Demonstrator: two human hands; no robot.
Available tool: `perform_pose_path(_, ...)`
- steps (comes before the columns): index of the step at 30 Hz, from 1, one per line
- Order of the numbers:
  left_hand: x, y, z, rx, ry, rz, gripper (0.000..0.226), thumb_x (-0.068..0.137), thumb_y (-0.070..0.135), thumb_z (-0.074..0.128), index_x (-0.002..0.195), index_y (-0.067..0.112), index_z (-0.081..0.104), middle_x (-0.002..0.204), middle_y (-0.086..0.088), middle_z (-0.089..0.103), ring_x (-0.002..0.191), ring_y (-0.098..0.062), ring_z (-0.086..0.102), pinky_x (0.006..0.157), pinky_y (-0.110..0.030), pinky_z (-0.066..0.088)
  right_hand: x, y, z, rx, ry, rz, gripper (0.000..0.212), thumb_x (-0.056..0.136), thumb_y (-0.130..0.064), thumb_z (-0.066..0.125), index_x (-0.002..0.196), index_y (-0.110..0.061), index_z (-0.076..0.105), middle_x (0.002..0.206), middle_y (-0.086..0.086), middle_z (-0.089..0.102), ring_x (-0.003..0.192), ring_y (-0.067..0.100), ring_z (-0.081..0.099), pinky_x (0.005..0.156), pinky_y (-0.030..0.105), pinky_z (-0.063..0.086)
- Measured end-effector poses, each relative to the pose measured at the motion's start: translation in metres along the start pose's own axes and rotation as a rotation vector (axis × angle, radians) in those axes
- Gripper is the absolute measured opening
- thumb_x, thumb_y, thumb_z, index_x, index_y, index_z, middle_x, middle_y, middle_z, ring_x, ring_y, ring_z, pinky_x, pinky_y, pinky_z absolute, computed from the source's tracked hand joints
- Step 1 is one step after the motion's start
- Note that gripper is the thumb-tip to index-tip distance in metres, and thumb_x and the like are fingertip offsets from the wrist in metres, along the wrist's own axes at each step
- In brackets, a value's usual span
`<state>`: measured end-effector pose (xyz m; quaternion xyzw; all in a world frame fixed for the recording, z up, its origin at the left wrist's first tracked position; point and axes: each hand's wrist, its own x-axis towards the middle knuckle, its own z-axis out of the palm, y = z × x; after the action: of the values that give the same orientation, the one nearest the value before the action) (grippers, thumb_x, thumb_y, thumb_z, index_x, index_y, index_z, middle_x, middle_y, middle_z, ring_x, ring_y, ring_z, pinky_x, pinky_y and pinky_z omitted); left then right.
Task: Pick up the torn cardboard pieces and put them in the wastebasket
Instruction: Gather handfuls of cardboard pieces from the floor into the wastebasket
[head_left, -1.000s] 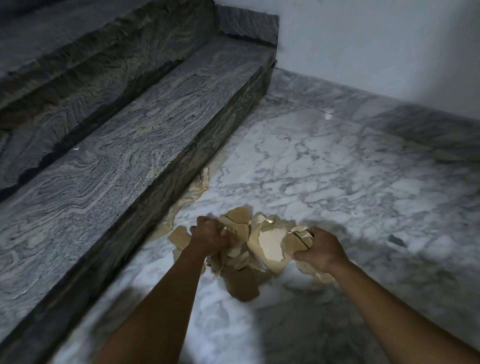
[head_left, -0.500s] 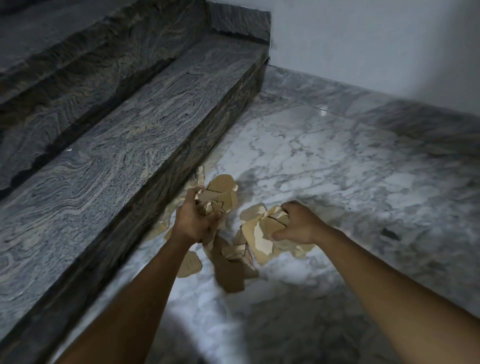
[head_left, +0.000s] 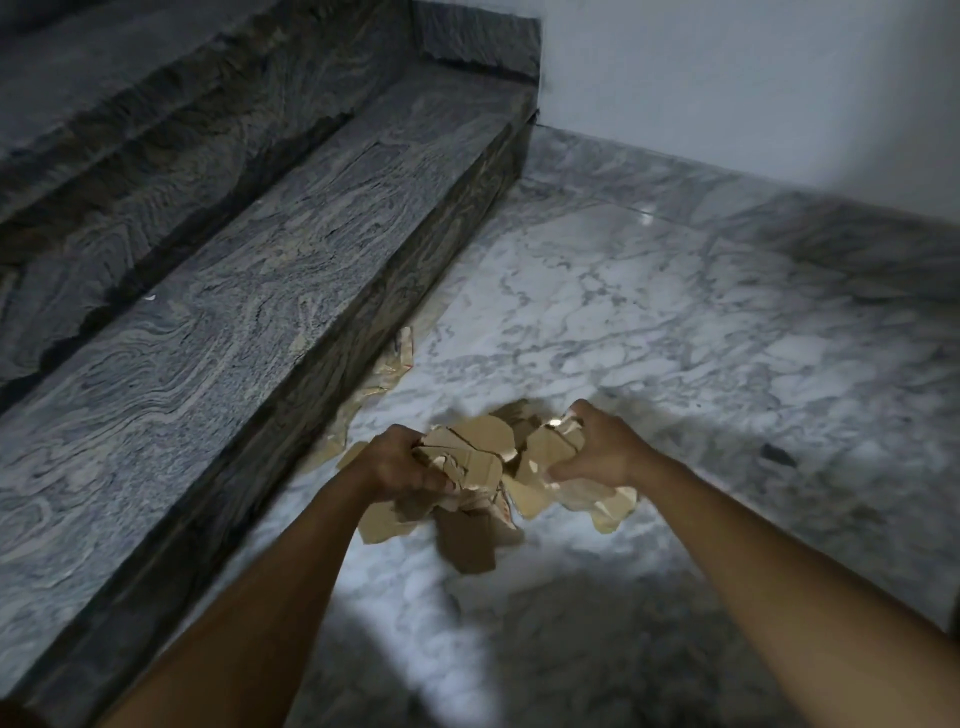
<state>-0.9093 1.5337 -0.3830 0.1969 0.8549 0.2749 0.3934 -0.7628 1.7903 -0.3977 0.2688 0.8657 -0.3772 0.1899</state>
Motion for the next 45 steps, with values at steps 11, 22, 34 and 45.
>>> perform_pose_path(11,0.056,0.069,0.082,0.59,-0.079,0.097,0.074,0.065,0.056,0.068,0.133,0.035,0.05,0.141,-0.007,0.044,0.124,-0.033,0.048,0.099,-0.044,0.047,-0.026,0.091,0.011,-0.321,0.338,0.188,0.064,0.077,-0.045,0.076,0.129,-0.018,0.049,0.126,0.009,0.058,0.115,0.031,0.055,0.089,0.037,0.049)
perform_pose_path(22,0.043,0.065,0.09,0.384,0.155,0.151,0.067,0.073,0.045,0.071,0.128,0.032,0.035,0.113,-0.004,0.05,0.103,-0.028,0.056,0.085,-0.04,0.05,-0.026,0.086,0.003,-0.189,0.338,0.319,0.056,0.07,-0.049,0.081,0.114,-0.021,0.06,0.113,0.006,0.067,0.104,0.028,0.066,0.077,0.031,0.05)
perform_pose_path(34,-0.015,0.015,-0.032,-0.063,0.271,-0.071,0.037,0.063,0.031,0.091,0.094,0.02,0.073,0.087,0.003,0.07,0.083,-0.014,0.065,0.07,-0.022,0.044,0.021,-0.011,-0.02,0.28,0.086,0.16,0.072,0.049,-0.054,0.093,0.104,-0.012,0.071,0.101,0.004,0.072,0.09,0.019,0.068,0.07,0.031,0.057)
perform_pose_path(45,-0.039,-0.069,-0.034,-0.212,0.165,-0.24,0.055,0.035,0.035,0.098,0.085,0.024,0.079,0.087,0.008,0.077,0.088,-0.014,0.073,0.087,-0.034,0.058,0.058,-0.047,0.078,-0.128,0.208,0.252,0.09,0.07,-0.06,0.079,0.144,-0.025,0.041,0.144,0.015,0.039,0.129,0.041,0.042,0.1,0.047,0.043)
